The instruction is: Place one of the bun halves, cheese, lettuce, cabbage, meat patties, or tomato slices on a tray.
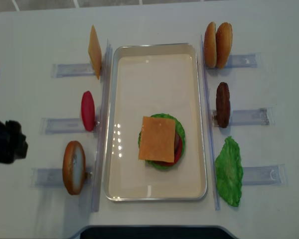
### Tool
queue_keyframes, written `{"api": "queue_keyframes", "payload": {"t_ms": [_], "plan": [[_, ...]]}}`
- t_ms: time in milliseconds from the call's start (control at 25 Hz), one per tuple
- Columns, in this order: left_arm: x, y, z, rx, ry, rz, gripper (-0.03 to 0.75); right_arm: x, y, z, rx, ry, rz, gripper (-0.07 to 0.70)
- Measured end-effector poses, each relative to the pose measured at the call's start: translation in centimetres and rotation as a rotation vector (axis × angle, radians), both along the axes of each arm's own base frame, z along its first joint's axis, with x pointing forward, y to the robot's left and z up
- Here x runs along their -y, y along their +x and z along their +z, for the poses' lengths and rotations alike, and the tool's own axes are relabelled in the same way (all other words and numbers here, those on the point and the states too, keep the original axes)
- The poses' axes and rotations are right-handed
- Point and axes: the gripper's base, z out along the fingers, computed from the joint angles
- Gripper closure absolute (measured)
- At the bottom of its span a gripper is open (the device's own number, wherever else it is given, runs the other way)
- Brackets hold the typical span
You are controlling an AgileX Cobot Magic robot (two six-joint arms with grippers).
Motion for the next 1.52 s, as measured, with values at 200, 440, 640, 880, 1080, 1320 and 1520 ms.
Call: {"api": "queue_keyframes", "payload": {"t_ms": [200,440,640,880,1080,1320,1520], "plan": [[0.1,-4.2,-1.9,0.023,-0.050,0.015,0.149,0.0,0.0,0.0,0.000,0.000,0.000,0.275],[0.0,-8.4,-3.3,0.171,-0.101,0.038,0.149,0.0,0.0,0.0,0.000,0.000,0.000,0.276],[-0.1,-10.6,-2.9,0.372,-0.144,0.062,0.149,0.0,0.0,0.0,0.000,0.000,0.000,0.276],[-0.3,-13.4,-2.2,0.568,-0.168,0.050,0.149,0.0,0.0,0.0,0.000,0.000,0.000,0.276],[-0.4,-15.6,-2.1,0.716,-0.184,0.041,0.149,0.0,0.0,0.0,0.000,0.000,0.000,0.276],[-0.5,-16.1,-2.1,0.749,-0.188,0.039,0.149,0.0,0.0,0.0,0.000,0.000,0.000,0.276],[-0.5,-16.1,-2.1,0.749,-0.188,0.039,0.149,0.0,0.0,0.0,0.000,0.000,0.000,0.276]]}}
